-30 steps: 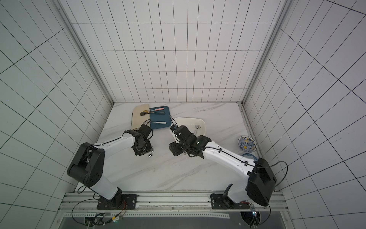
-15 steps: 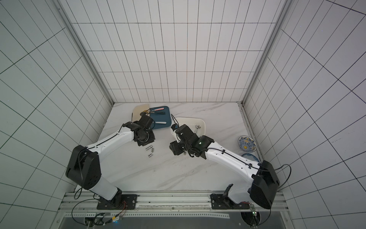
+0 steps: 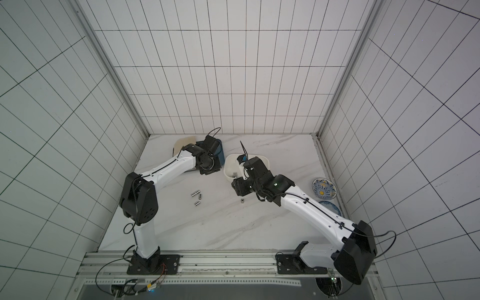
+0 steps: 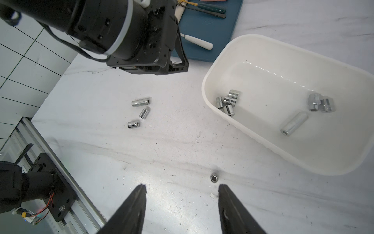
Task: Put the socket on the desktop into the storage box
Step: Place the socket head in the storage box.
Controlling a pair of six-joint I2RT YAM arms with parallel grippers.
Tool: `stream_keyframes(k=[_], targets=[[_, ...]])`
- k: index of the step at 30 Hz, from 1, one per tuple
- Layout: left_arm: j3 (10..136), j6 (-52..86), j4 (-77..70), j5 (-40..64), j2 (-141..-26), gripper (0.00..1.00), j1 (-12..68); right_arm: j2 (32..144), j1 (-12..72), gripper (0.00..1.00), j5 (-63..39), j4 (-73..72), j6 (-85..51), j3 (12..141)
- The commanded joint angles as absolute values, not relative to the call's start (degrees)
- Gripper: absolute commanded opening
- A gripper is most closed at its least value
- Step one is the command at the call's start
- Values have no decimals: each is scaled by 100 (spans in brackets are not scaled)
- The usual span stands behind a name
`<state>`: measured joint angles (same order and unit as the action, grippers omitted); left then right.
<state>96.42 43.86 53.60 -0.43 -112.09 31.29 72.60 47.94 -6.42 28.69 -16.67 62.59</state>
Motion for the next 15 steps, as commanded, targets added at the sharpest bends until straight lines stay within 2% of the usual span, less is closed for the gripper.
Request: stream_keyframes(k=[1,15], targets=[[10133,4289,5434,26,-11523,28,3210,7151,4599,60,-727,3041,-1652,6021],[11493,4193,5265,458,-12802,29,3441,7155,4333,60,-756,3006,-1811,5777]])
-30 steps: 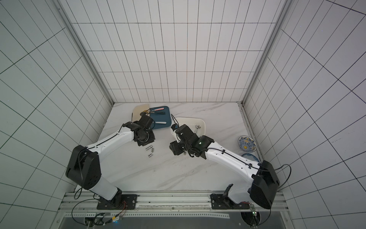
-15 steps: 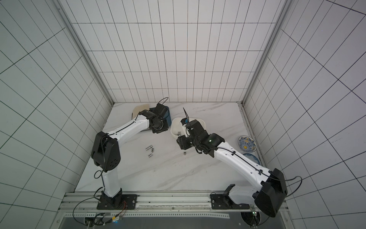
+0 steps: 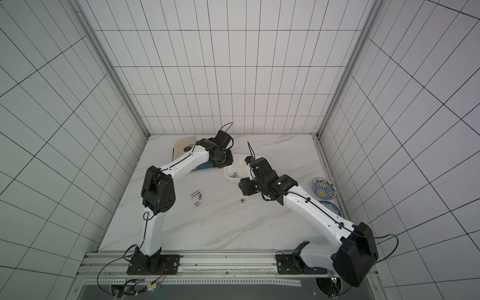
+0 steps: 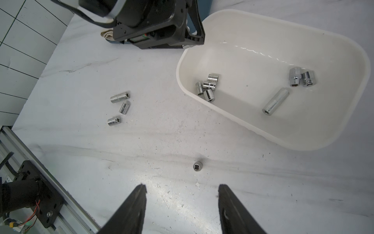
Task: Put the socket on the desktop into the storage box
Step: Place the socket head in the storage box.
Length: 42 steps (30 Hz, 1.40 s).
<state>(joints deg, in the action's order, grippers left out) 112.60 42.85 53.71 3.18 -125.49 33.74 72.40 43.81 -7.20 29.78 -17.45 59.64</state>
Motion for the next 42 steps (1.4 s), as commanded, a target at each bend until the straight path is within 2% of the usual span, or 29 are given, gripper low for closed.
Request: stream_keyframes(k=[1,13,21,27,33,42], targets=[[11578,4180,5248,521,-12907,29,3448,7153,4324,59,-756,3008,-1811,5773],[12380,4074,5299,852,-13822,29,3487,7073,4223,60,-780,2977,-1828,5648],[12488,4078,5280,884,-14051,30,3494,7025,4159,59,-810,2929,-1848,5550],[12540,4104,5284,879,-14108,36,3506,7011,4122,59,-853,2926,-1850,5537],[12549,4096,5295,879,-14047,46,3511,6979,4115,59,-865,2913,-1855,5519],[12486,3974,5395,767,-13724,46,3580,6945,4113,59,-888,2919,-1881,5519]])
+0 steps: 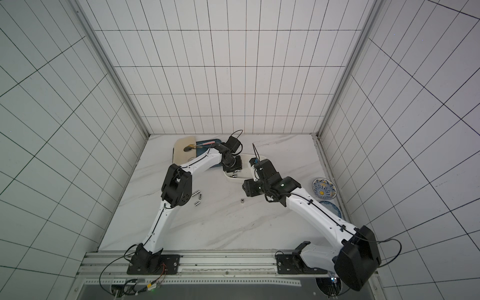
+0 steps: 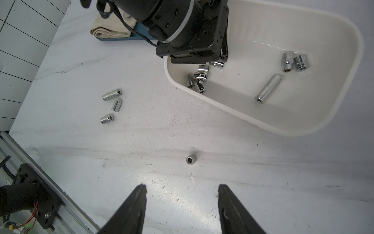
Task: Put the socket on the desktop into the storage box
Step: Place the socket head in the storage box, then pick up the socket head from the center of the board.
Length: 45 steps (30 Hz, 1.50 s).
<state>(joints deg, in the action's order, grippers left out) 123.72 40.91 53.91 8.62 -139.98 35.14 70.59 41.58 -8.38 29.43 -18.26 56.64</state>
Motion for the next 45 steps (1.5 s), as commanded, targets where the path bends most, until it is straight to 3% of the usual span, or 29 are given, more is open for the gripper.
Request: stream_keyframes(k=[1,8,31,45], targets=[[12448,3957,5392,750,-13658,47,3586,6943,4115,59,-895,2937,-1881,5527],[11863,3890,5321,580,-12875,48,3610,6947,4267,60,-675,3100,-1714,5689],[7409,4497,4978,-586,-9210,61,3428,7379,5448,60,-646,2763,-1613,5998],[5910,5179,5021,-724,-8264,64,3178,7960,6125,60,-502,2534,-1420,6161]])
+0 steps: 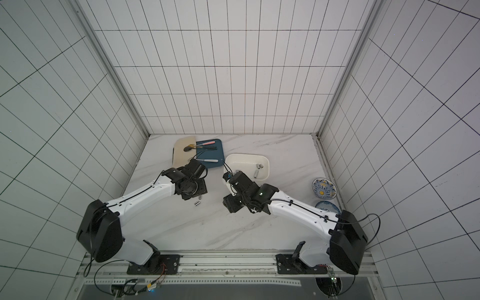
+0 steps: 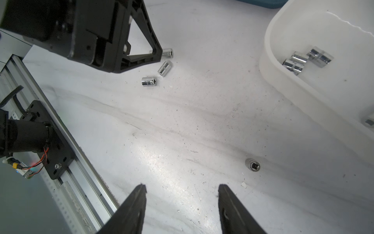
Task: Put the socket on the desktop into the storage box
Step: Pick up the socket head from the center of the board.
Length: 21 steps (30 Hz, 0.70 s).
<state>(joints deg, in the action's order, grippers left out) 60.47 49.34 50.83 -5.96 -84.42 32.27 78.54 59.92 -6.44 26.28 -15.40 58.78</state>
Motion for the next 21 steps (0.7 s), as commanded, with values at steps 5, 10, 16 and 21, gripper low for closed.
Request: stream_keyframes(k=[5,10,16,21], targets=[[5658,5341,4876,-600,-8266,62,3156,8039,6214,60,-440,2513,-1390,6186],[5558,5414,4801,-603,-8552,59,3163,8001,6225,60,-375,2499,-1399,6161],[5449,5399,4623,-620,-8837,57,3146,7963,6227,59,-309,2494,-1425,6091],[5411,5392,4478,-546,-9029,56,3138,7963,6225,60,-274,2470,-1444,6091]])
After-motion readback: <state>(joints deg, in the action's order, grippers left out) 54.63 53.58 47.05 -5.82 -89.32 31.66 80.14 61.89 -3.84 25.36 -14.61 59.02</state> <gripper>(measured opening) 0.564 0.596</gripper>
